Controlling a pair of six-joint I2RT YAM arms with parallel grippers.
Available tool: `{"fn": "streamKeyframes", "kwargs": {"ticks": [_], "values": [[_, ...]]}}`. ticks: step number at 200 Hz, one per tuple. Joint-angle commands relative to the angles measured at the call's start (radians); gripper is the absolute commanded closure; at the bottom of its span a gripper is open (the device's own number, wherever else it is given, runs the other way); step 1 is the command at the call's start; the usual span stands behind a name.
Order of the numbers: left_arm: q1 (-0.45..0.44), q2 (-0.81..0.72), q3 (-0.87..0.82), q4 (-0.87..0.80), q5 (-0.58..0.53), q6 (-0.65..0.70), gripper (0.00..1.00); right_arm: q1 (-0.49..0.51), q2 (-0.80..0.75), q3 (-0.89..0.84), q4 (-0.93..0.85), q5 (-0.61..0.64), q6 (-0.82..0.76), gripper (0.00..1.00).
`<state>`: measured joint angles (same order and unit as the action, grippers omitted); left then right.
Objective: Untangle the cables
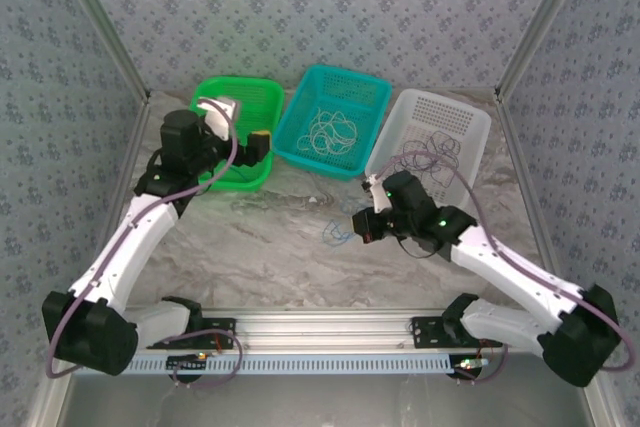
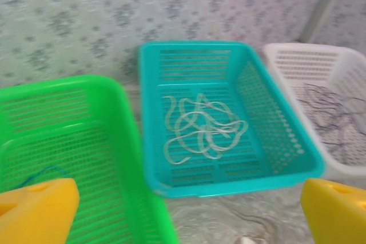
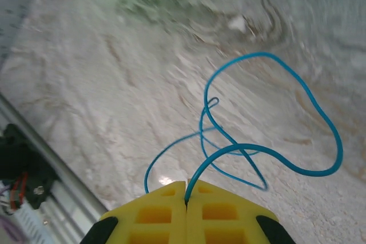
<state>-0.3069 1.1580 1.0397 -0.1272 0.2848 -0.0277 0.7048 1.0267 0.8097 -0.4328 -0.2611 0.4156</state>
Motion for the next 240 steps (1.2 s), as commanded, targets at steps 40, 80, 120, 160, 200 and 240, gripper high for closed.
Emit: {"fn": "streamKeyframes", "kwargs": {"ticks": [40, 80, 120, 160, 200, 240], "values": [[-0.165, 0.002, -0.076, 0.227, 0.21, -0.102, 0.04, -0.046, -0.004, 0.261, -0.162, -0.038, -0.095, 1.0], [-0.215, -0.002, -0.113, 0.243, 0.345, -0.123, 0.14, -0.116, -0.009, 0.261, -0.091, -0.099, -0.042, 1.0], [-0.29, -0.009, -0.126, 0.228, 0.353, -0.083, 0.15, -0.162, -0.006, 0.271, -0.05, -0.199, -0.005, 1.0], [-0.324, 0.059, -0.14, 0.239, 0.326, -0.079, 0.17, -0.193, -0.01, 0.293, -0.041, -0.272, 0.026, 1.0], [-0.326, 0.111, -0.172, 0.299, 0.257, -0.103, 0.25, -0.21, -0.029, 0.319, -0.044, -0.294, 0.048, 1.0], [-0.327, 0.138, -0.18, 0.343, 0.272, -0.111, 0.26, -0.226, -0.032, 0.341, -0.032, -0.332, 0.067, 1.0]]}}
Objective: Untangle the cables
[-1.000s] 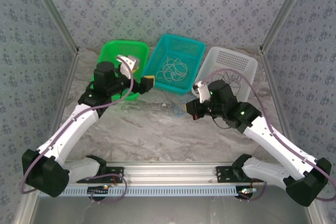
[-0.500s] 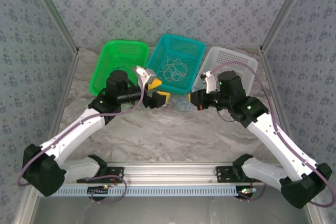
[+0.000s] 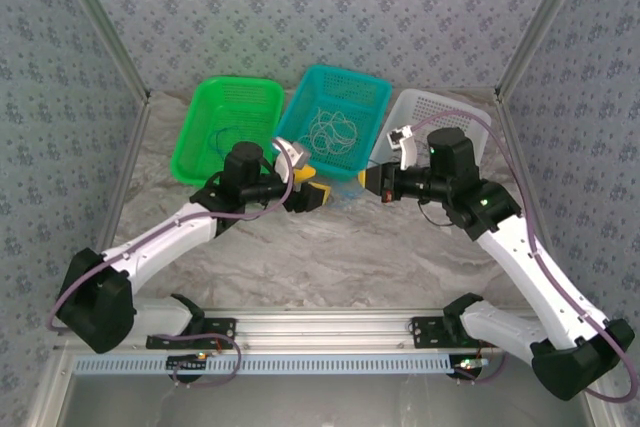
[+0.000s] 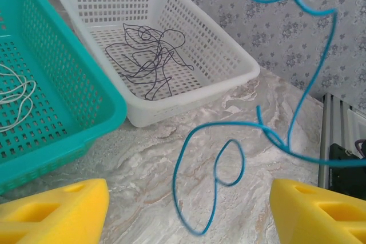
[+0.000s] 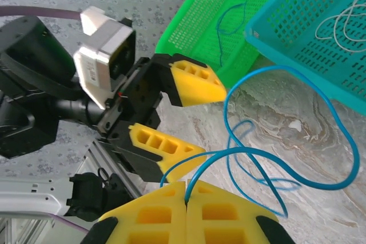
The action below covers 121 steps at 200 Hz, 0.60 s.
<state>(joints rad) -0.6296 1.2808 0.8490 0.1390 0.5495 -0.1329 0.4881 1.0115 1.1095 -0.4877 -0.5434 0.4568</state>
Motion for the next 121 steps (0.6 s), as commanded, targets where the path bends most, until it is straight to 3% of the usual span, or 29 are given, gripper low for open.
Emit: {"fn": "streamKeyframes", "kwargs": {"ticks": [1, 82, 101, 121], "values": [[-0.004, 0.017, 0.01, 0.076, 0.008, -0.005, 0.26, -0.009, -0.016, 0.042, 0.023, -0.049, 0.026, 1.0], [-0.027, 0.133, 0.078, 0.089, 0.035, -0.003, 0.3, -0.022, -0.021, 0.061, 0.054, -0.091, 0.06, 1.0], [-0.028, 0.155, 0.09, 0.107, 0.04, -0.013, 0.42, -0.026, -0.027, 0.067, 0.046, -0.095, 0.06, 1.0], [-0.028, 0.17, 0.097, 0.123, 0.025, -0.032, 0.68, -0.035, -0.037, 0.061, 0.04, -0.093, 0.06, 1.0]]}}
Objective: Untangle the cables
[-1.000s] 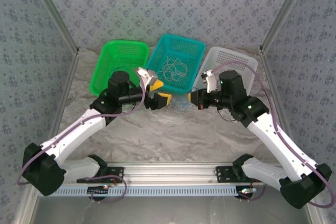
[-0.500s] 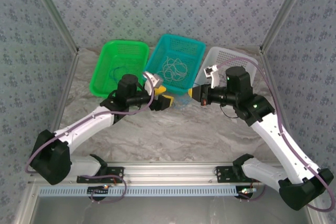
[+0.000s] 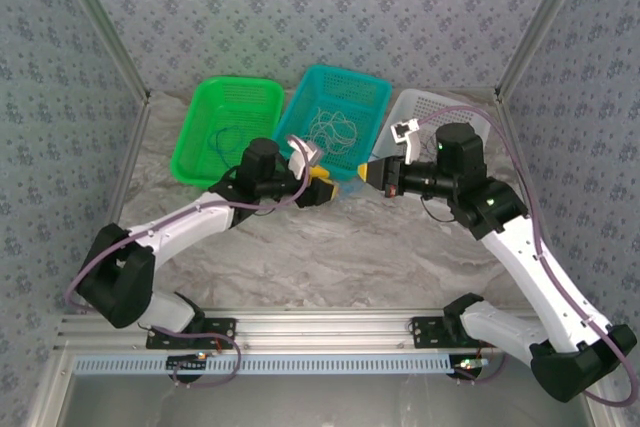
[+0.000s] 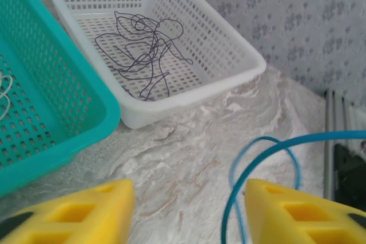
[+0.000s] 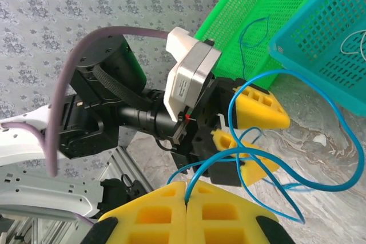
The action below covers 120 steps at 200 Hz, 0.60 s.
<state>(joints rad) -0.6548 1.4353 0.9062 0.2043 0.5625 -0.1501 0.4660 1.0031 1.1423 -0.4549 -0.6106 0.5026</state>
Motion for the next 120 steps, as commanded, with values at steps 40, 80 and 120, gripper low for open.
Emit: {"fn": "streamKeyframes", "kwargs": {"ticks": [40, 80, 120], "values": [[-0.003, 0.027, 0.052, 0.0, -0.054, -0.024, 1.0, -0.061, -0.052, 0.004, 0.016, -0.028, 0.036, 1.0], [-0.003, 0.05, 0.082, -0.184, -0.205, 0.0, 1.0, -0.119, -0.08, -0.003, 0.005, 0.048, 0.034, 1.0], [-0.003, 0.053, 0.077, -0.287, -0.327, -0.003, 1.0, -0.151, -0.095, 0.002, -0.083, 0.162, -0.015, 1.0]]}}
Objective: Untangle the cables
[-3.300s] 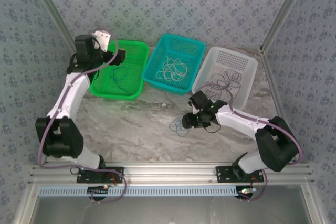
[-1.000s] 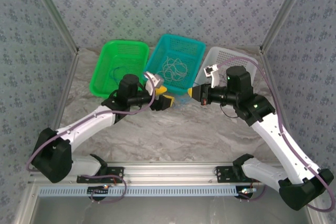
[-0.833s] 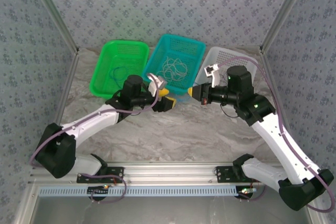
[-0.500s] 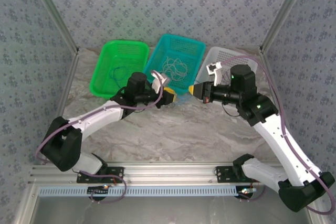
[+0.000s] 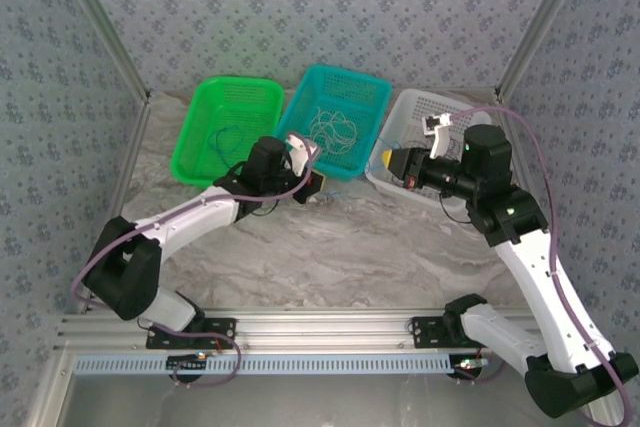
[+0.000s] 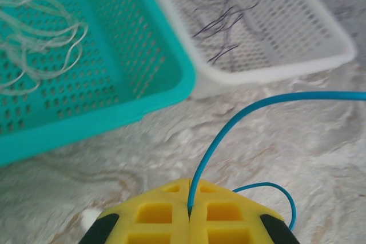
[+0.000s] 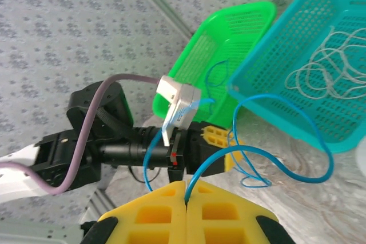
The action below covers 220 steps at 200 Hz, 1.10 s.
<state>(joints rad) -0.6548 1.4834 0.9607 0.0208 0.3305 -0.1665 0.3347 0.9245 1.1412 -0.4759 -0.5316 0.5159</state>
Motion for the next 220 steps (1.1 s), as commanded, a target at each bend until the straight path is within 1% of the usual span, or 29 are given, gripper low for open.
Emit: {"fn": "streamKeyframes", "kwargs": {"ticks": [1, 16, 35, 51, 63, 73, 88, 121, 139, 161, 175, 220], "values": [[-0.003, 0.004, 0.022, -0.105, -0.095, 0.014, 1.0, -0.021, -0.017, 0.002, -0.062, 0.086, -0.028, 1.0], [-0.004, -0.002, 0.021, -0.127, -0.079, 0.032, 1.0, -0.036, -0.031, -0.024, -0.048, 0.129, 0.003, 1.0], [-0.008, 0.001, 0.029, -0.157, -0.044, 0.056, 1.0, -0.077, -0.05, -0.083, 0.012, 0.174, 0.102, 0.99], [-0.024, 0.004, 0.033, -0.177, -0.033, 0.073, 1.0, -0.125, -0.049, -0.136, 0.081, 0.175, 0.229, 0.99], [-0.049, 0.004, 0.034, -0.189, -0.044, 0.097, 1.0, -0.156, -0.046, -0.184, 0.169, 0.142, 0.327, 0.97], [-0.075, 0.004, 0.039, -0.209, -0.078, 0.123, 1.0, -0.178, -0.033, -0.214, 0.236, 0.094, 0.405, 0.97], [-0.107, 0.0, 0.038, -0.233, -0.161, 0.153, 1.0, -0.21, -0.011, -0.228, 0.274, 0.037, 0.49, 0.97], [-0.184, -0.023, 0.011, -0.265, -0.414, 0.236, 1.0, -0.295, -0.022, -0.278, 0.347, -0.016, 0.662, 0.97], [-0.218, -0.029, 0.002, -0.283, -0.51, 0.291, 1.0, -0.334, -0.038, -0.324, 0.411, -0.034, 0.763, 0.97], [-0.248, -0.044, -0.015, -0.291, -0.569, 0.34, 1.0, -0.362, -0.045, -0.389, 0.486, -0.047, 0.885, 0.99], [-0.263, -0.06, -0.031, -0.293, -0.587, 0.371, 1.0, -0.371, -0.05, -0.429, 0.529, -0.048, 0.949, 1.0], [-0.323, -0.092, -0.058, -0.303, -0.689, 0.489, 1.0, -0.379, -0.064, -0.517, 0.625, -0.027, 1.096, 1.0]]}}
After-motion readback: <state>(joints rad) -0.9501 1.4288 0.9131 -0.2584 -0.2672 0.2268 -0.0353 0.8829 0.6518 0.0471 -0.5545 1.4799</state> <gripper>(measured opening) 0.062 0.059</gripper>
